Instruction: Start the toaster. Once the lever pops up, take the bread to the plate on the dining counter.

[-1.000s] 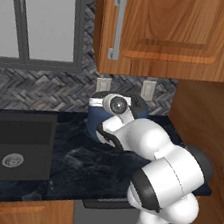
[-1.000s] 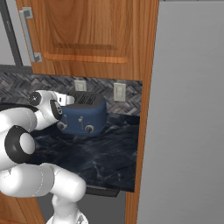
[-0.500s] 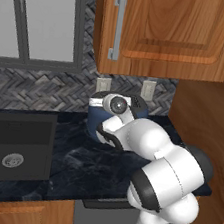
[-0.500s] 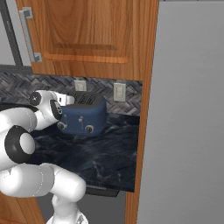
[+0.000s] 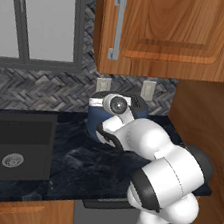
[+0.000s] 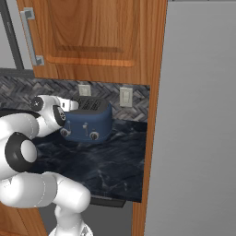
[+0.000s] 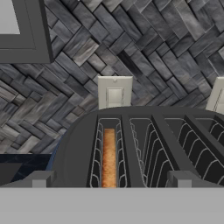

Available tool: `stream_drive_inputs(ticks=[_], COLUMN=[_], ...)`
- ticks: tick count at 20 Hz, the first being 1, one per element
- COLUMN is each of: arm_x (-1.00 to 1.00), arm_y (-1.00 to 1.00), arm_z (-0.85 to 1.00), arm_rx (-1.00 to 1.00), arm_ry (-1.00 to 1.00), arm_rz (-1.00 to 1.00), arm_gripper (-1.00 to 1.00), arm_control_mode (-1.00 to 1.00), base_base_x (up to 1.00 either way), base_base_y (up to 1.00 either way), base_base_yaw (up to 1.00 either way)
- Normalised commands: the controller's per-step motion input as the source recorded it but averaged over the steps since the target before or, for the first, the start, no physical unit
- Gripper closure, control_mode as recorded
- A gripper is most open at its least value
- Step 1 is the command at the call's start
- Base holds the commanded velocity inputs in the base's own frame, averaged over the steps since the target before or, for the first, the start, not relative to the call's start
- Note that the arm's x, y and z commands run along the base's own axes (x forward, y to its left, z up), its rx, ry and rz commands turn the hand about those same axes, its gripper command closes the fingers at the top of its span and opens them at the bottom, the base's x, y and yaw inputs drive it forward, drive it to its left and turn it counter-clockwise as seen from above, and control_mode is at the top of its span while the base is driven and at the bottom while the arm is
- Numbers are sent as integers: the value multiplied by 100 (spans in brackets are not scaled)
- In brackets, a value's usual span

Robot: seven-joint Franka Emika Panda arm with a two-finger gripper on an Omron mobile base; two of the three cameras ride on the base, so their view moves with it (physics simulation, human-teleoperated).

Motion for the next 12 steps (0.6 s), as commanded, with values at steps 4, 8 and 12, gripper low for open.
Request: stream_drive_inputs(ticks=[4, 8, 12], arm_x=[0, 0, 0], arm_y=[0, 0, 0], arm_z=[0, 0, 0], arm_rx=[0, 0, 0], arm_ry=[0, 0, 0], arm_rz=[0, 0, 0], arm_gripper=[-100, -100, -100], arm_control_mode=[-100, -100, -100], base_base_x=[0, 0, 0], base_base_y=[0, 0, 0], base_base_yaw=[0, 0, 0])
